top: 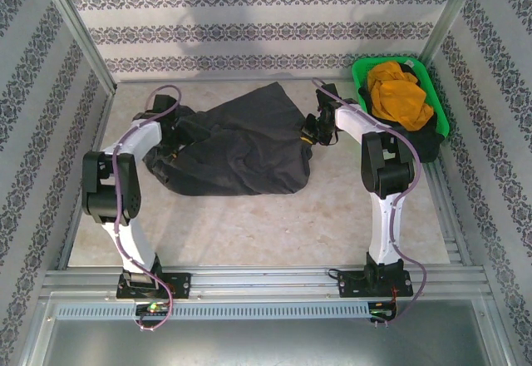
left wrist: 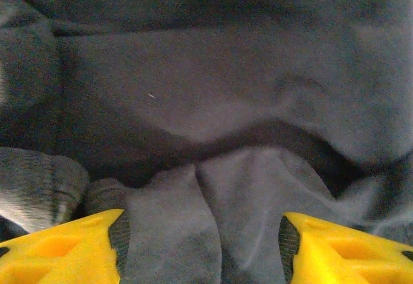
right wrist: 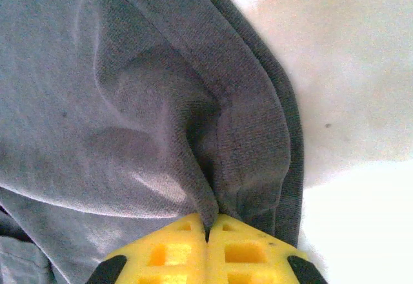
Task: Fold and stack the t-shirts
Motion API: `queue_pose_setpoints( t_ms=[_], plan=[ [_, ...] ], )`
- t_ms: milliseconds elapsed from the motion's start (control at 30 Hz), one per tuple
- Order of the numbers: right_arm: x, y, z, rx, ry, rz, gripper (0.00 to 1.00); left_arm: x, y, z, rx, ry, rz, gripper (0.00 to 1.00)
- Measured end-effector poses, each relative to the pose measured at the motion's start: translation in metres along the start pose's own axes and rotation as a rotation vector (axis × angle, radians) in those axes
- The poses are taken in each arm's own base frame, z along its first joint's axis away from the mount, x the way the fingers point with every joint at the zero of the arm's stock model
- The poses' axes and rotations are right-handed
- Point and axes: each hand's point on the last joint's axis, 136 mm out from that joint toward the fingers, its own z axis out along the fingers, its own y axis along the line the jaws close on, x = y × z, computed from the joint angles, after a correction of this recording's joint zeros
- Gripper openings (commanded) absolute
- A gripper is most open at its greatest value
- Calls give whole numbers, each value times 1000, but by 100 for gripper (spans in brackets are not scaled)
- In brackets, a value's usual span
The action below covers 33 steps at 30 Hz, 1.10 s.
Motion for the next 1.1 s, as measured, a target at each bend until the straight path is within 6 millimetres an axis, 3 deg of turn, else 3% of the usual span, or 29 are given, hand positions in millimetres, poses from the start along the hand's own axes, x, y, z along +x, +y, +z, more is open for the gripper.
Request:
queue_pose_setpoints(
  t_ms=[100,267,367,567,700,867,1100],
  plan=[
    [0,0,0,0,0,0,0,0,-12,-2,27,-3,-9,57],
    [0,0,0,-1,0,0,0,-11,-67,-4,146,-36,67,56],
    [0,0,0,-2,1,0,0,-17,-85,8,189,-43,124,59],
    [1,1,0,-6,5,0,0,-14,-90,42,217,-19,216,65],
    [1,0,2,-6,7,1,0,-9,-98,52,254,-6,263,64],
    [1,0,6,-6,16,4,0,3,-112,51,297,3,314,56],
    [-3,5,6,-19,13,0,0,43,-108,56,290,59,361,40]
  ],
)
